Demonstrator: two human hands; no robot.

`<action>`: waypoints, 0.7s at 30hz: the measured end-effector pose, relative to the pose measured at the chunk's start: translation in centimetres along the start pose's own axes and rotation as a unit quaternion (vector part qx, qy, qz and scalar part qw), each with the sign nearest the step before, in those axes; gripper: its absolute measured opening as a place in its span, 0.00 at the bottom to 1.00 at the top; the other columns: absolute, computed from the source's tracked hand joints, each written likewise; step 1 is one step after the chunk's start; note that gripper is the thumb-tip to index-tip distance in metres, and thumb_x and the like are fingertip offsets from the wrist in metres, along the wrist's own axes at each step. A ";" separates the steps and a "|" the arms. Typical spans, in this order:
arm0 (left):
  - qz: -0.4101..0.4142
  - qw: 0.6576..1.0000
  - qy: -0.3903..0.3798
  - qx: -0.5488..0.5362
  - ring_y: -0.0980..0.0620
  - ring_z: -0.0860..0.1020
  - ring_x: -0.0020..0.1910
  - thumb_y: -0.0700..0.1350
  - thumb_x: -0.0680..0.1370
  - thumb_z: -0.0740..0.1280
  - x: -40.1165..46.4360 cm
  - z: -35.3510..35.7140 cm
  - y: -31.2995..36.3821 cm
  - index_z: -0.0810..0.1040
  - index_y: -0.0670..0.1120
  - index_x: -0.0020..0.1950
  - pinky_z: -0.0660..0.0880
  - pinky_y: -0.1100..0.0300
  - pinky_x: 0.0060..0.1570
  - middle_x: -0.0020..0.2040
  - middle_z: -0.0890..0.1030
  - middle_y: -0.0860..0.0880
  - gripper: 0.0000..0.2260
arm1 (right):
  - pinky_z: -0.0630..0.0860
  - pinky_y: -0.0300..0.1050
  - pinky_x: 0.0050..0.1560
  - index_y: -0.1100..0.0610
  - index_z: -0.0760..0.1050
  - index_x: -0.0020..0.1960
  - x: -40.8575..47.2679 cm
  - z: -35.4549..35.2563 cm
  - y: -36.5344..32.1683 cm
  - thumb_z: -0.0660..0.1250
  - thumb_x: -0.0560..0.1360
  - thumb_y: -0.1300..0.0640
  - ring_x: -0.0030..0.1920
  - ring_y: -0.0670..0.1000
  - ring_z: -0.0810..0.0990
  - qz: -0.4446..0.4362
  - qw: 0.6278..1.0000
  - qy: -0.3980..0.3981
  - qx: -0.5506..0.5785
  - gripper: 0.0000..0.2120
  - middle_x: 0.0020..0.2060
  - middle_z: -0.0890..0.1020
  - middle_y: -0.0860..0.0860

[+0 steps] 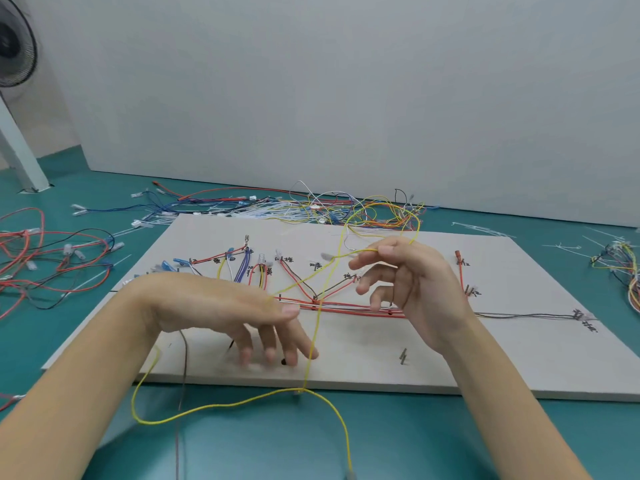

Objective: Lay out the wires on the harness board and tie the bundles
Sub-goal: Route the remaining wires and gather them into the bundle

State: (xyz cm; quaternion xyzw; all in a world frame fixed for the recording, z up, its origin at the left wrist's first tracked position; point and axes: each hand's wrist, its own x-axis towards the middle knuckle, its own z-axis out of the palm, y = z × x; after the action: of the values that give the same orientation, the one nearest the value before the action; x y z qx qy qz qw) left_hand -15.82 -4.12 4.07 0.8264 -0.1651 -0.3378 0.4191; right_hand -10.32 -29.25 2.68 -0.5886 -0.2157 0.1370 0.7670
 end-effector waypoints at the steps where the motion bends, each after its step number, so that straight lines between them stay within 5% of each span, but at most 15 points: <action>1: 0.017 1.000 -0.002 -0.020 0.54 0.75 0.43 0.55 0.81 0.60 -0.1 0.1 0.0 0.83 0.46 0.57 0.73 0.64 0.41 0.45 0.79 0.52 0.18 | 0.74 0.43 0.25 0.58 0.82 0.38 0.0 0.0 0.0 0.67 0.70 0.59 0.31 0.55 0.80 -0.004 1.000 0.006 -0.005 0.06 0.40 0.83 0.61; 7: 0.091 0.979 0.132 -0.129 0.56 0.61 0.26 0.55 0.80 0.62 0.6 0.5 0.8 0.82 0.47 0.43 0.58 0.68 0.24 0.31 0.68 0.51 0.16 | 0.78 0.45 0.33 0.62 0.81 0.46 0.3 -0.5 -0.3 0.57 0.80 0.56 0.39 0.55 0.83 -0.015 0.997 0.050 0.050 0.16 0.42 0.83 0.60; 10: 0.100 0.967 0.192 -0.133 0.56 0.59 0.26 0.53 0.78 0.62 1.2 0.7 1.0 0.83 0.47 0.43 0.56 0.67 0.24 0.30 0.66 0.52 0.14 | 0.82 0.47 0.41 0.58 0.79 0.39 0.2 -0.5 -0.7 0.56 0.82 0.53 0.43 0.56 0.84 0.025 0.990 0.061 0.126 0.19 0.40 0.84 0.58; 15: 0.144 0.926 0.328 -0.114 0.60 0.65 0.25 0.45 0.79 0.65 2.8 1.2 0.4 0.85 0.47 0.46 0.60 0.70 0.24 0.28 0.69 0.56 0.09 | 0.81 0.43 0.36 0.57 0.69 0.34 0.1 -1.1 -1.1 0.60 0.80 0.55 0.37 0.55 0.84 0.074 0.965 0.105 0.228 0.16 0.38 0.82 0.57; 21: 0.158 0.892 0.424 0.006 0.57 0.71 0.34 0.44 0.80 0.66 5.0 2.8 -0.1 0.84 0.53 0.45 0.65 0.66 0.34 0.36 0.79 0.53 0.08 | 0.78 0.38 0.34 0.57 0.72 0.44 0.3 -1.7 -1.3 0.69 0.70 0.62 0.32 0.50 0.80 0.053 0.976 0.136 0.163 0.07 0.33 0.75 0.52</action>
State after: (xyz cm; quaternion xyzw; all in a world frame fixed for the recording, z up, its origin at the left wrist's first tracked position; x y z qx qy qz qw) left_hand -14.19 -8.47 0.66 0.8566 -0.1019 0.1162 0.4923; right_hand -9.28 -30.89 3.64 -0.4796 -0.0528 0.1300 0.8662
